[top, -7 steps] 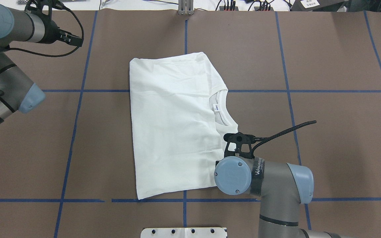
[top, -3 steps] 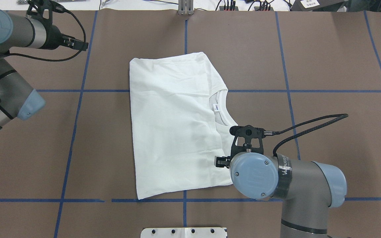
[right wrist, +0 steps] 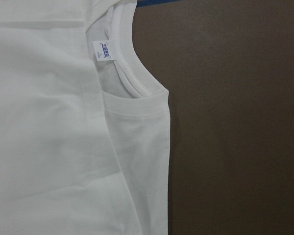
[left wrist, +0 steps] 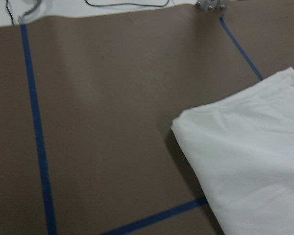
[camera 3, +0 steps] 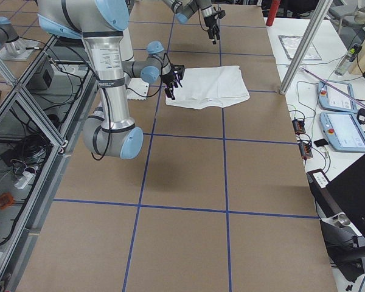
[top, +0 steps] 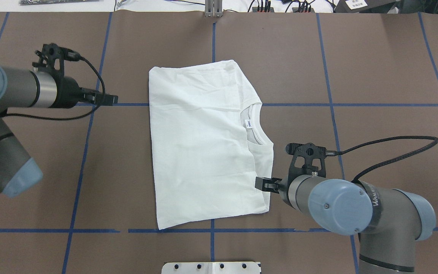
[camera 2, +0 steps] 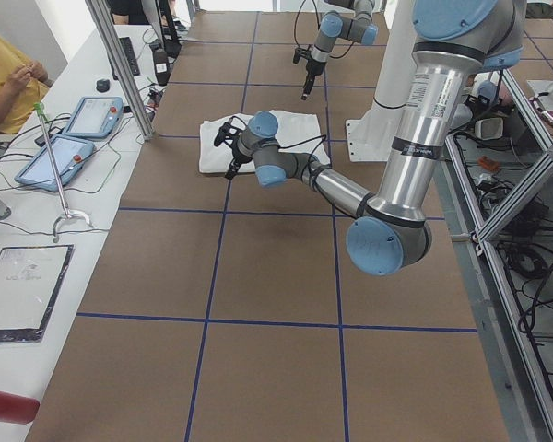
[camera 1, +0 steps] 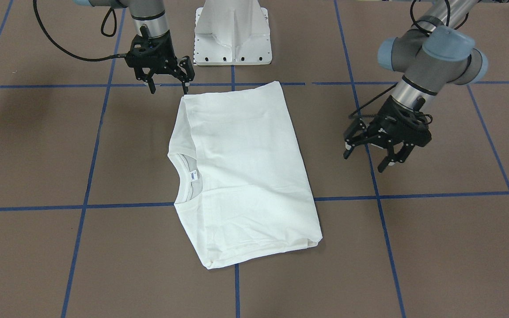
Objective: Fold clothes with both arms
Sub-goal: 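Move the right gripper to the near corner while the left gripper approaches the near edge, then grasp the shirt edge nearest the robot with both grippers, then lift the near edge with both grippers and fold it toward the far edge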
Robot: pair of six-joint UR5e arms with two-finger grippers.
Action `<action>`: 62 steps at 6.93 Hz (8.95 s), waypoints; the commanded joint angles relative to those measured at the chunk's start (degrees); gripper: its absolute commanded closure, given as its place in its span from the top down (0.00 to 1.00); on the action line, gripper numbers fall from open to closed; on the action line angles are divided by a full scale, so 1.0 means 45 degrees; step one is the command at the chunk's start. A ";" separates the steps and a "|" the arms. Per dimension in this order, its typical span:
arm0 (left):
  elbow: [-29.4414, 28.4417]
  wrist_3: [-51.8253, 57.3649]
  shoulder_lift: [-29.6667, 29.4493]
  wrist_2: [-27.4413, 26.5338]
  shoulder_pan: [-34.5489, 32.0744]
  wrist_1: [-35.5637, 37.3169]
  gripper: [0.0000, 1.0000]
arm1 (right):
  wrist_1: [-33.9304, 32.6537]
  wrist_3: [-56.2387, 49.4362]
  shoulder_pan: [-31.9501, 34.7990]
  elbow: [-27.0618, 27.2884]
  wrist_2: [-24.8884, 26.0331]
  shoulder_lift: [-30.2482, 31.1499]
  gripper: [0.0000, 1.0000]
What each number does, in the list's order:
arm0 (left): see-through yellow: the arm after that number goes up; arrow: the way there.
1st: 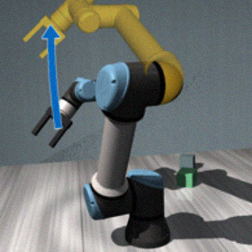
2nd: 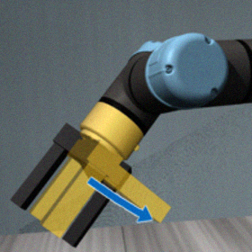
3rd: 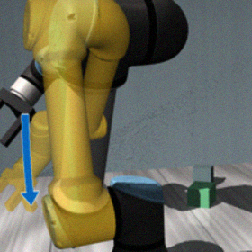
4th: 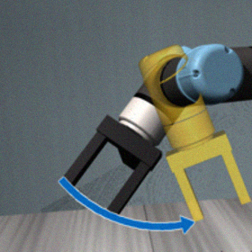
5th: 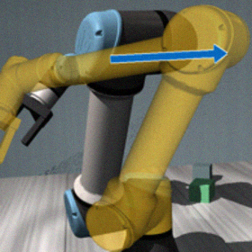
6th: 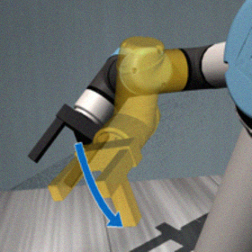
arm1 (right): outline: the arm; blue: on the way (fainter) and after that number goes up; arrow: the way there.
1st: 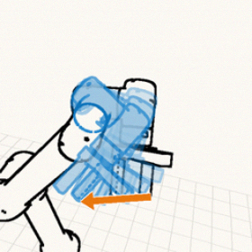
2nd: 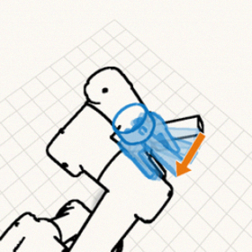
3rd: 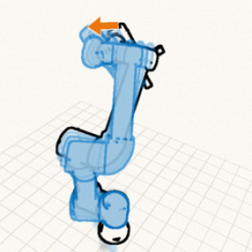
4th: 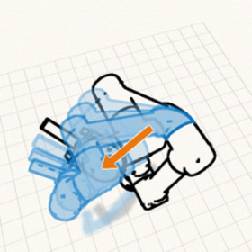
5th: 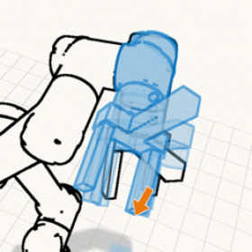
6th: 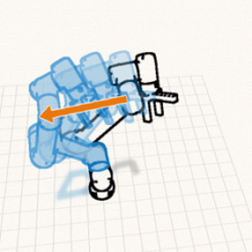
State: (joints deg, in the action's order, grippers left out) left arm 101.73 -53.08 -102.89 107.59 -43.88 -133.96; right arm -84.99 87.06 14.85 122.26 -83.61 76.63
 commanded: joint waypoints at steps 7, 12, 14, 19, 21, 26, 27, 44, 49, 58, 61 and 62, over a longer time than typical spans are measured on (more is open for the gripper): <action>0.2393 -0.6563 0.0111 -0.5409 0.7247 0.3673 1.00 | 0.1543 0.0263 0.0001 -0.0021 0.0631 0.0999 1.00; 0.2374 -0.7912 -0.0516 -0.5512 0.8033 0.5334 0.45 | 0.1523 0.0243 0.0002 -0.0041 0.0631 0.1019 1.00; 0.2354 -0.7912 -0.0535 -0.5512 0.8305 0.5665 0.47 | 0.1523 0.0263 0.0002 -0.0060 0.0631 0.0999 1.00; 0.2218 -0.7932 -0.0867 -0.5512 0.8541 0.5666 0.25 | 0.1523 0.0263 -0.0018 -0.0060 0.0631 0.0999 1.00; 0.2276 -0.7951 -0.0848 -0.5512 0.8521 0.5666 0.00 | 0.1523 0.0263 -0.0018 -0.0079 0.0631 0.0961 1.00; 0.2569 -0.7970 -0.0926 -0.5512 0.8521 0.5647 0.00 | 0.1250 0.7281 -0.0991 -0.0859 0.0884 0.0473 0.75; 0.2569 -0.7951 -0.0926 -0.5512 0.8521 0.5647 0.00 | 0.0245 0.8493 -0.1188 -0.0996 0.0865 -0.0224 0.65; 0.2862 -0.7951 -0.0925 -0.5492 0.8482 0.5627 0.00 | -0.2148 0.9950 -0.1620 -0.2482 0.0924 -0.1910 0.66; 0.2882 -0.7951 -0.0906 -0.5492 0.8482 0.5608 0.00 | -0.2168 0.9989 -0.1659 -0.2658 0.1100 -0.2106 0.53; 0.6505 -0.5862 -0.0886 -0.3758 0.7761 0.8352 0.00 | -0.6000 1.0283 -0.1404 0.2696 0.1219 -0.2106 0.00; 0.8525 -0.4655 -0.2536 -0.1359 0.5718 1.2019 0.00 | -0.9562 1.0263 -0.1290 0.4804 0.0321 -0.3817 0.00; 0.8062 -0.4650 -0.2817 -0.1390 0.5670 1.2188 0.00 | -0.9493 1.0108 -0.1288 0.4223 0.0396 -0.3902 0.00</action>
State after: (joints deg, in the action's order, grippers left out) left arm 138.72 -74.96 -113.00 99.84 -16.61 -82.27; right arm -125.88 133.12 8.69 142.65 -81.50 60.85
